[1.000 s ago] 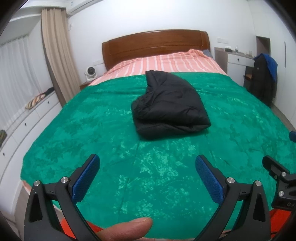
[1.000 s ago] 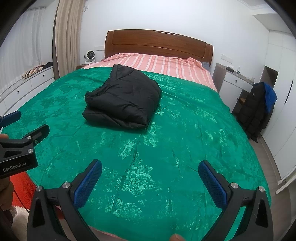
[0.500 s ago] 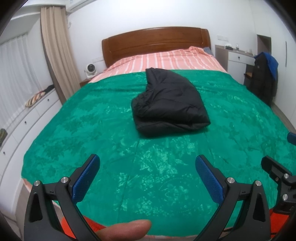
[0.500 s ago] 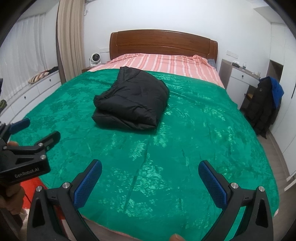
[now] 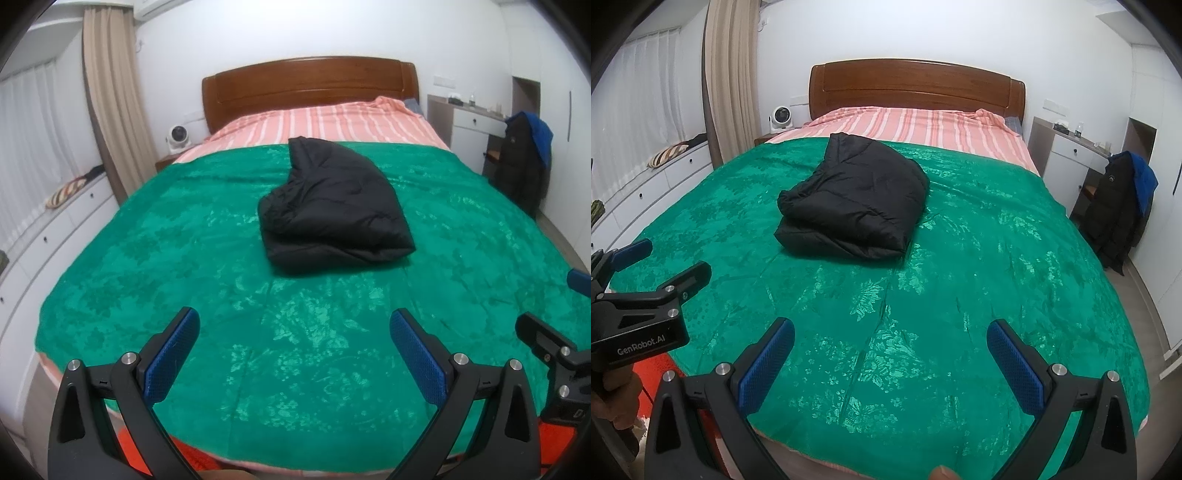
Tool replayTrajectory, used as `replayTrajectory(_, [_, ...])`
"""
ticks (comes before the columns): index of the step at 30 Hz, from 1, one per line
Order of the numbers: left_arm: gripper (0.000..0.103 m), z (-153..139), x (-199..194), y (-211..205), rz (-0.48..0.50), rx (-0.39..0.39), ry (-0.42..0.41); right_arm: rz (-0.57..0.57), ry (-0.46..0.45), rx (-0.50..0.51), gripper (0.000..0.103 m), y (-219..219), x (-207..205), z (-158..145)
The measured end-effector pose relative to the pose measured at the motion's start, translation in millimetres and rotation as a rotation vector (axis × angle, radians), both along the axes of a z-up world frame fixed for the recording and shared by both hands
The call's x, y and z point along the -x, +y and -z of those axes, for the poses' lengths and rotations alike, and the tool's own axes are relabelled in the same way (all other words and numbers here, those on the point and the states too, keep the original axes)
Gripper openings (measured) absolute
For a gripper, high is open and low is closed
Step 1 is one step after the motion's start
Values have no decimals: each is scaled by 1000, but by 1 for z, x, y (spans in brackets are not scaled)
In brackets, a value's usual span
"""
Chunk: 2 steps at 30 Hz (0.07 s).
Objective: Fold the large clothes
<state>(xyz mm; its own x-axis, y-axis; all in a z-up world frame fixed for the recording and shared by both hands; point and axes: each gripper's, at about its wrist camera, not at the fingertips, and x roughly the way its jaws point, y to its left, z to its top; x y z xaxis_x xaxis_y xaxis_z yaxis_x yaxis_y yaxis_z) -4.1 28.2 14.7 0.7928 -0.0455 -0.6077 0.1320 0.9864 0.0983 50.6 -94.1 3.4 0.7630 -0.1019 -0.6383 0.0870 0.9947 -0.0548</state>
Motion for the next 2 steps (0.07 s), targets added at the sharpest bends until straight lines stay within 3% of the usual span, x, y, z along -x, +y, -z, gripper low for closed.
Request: replayTrajectory(2, [103, -1, 1, 0, -6, -3, -11, -1, -2, -4, 103, 0, 0, 0])
